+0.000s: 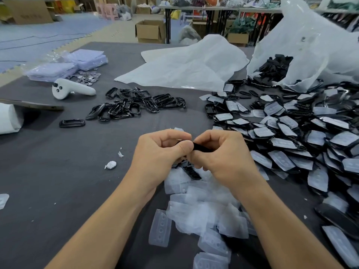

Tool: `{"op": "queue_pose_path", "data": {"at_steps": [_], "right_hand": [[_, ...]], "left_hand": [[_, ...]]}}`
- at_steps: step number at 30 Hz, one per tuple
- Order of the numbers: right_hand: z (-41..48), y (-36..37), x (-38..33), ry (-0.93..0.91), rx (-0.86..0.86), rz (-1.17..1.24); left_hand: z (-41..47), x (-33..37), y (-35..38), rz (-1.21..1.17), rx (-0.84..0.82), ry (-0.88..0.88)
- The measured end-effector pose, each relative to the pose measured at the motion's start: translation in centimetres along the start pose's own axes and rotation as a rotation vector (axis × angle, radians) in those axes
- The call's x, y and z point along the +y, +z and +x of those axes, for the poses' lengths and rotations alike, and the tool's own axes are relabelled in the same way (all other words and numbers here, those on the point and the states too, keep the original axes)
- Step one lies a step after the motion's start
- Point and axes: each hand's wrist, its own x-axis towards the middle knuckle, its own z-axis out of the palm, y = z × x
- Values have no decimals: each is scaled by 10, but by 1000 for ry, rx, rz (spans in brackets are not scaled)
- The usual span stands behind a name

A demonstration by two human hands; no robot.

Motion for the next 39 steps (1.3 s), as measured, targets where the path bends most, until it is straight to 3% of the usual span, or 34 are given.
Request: {"op": "queue_pose_path", "data": {"at_steps": [6,12,17,25,32,39], "right_hand": [[4,2,-4,58,180,310],[4,1,-4,75,151,377],[2,-2,-7,29,85,324],[3,0,-6,67,127,210],[1,-1,-4,-15,163,109],[4,-3,-8,138,57,377]], "left_hand": [[2,2,-1,-102,9,-93],[2,3,0,-172,-65,-196],[-1,5,-1,-370,-200,-227],[4,-1,-4,-333,-104,-193],[2,2,-7,-91,-370,-213],[-2,0,1,-135,-174,-127]]}}
